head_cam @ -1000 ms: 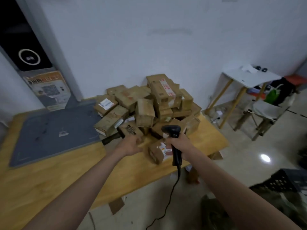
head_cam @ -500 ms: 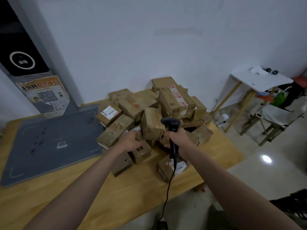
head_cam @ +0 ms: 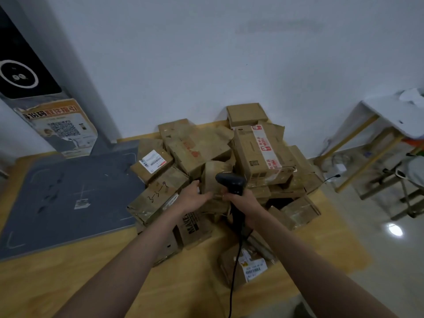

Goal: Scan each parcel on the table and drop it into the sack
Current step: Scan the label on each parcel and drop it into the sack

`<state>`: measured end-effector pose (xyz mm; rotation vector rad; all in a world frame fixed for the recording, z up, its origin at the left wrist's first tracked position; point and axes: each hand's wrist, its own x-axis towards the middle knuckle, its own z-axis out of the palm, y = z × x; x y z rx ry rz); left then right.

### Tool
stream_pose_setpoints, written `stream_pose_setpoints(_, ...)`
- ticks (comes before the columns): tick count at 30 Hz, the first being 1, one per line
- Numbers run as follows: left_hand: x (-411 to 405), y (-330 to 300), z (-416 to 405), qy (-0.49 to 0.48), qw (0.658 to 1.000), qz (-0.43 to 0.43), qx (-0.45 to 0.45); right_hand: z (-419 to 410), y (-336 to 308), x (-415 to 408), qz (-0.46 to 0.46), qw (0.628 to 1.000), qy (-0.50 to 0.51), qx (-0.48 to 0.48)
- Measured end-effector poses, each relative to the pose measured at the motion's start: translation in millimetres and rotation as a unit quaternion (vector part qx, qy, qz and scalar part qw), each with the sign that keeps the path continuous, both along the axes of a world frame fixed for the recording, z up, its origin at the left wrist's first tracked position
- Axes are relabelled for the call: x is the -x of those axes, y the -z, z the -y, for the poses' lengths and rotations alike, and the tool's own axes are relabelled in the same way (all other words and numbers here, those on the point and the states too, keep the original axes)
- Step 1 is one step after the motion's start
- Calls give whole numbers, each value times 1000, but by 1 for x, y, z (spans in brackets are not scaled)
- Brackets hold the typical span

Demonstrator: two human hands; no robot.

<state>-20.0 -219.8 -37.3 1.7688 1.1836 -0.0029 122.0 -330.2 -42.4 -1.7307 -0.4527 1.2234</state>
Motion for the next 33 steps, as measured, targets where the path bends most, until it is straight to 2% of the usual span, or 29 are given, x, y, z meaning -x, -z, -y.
stream_pose_setpoints(5,-5,6,0,15,1000,27,-6,-5,0,1,-26,999,45,-12)
stream_pose_setpoints(10,6,1,7,-25,997,75,-26,3,-3,14,8,998,52,-29)
stream_pose_setpoints(20,106,-17,58,-73,989,118,-40,51,-20,91,39,995,61,-65)
stream_pose_setpoints(28,209,5,125,-124,988,93,-20,106,1,184,40,999,29,-23)
stream_pose_setpoints(33,245,34,156,-132,989,58,-14,134,23,222,43,999,24,12)
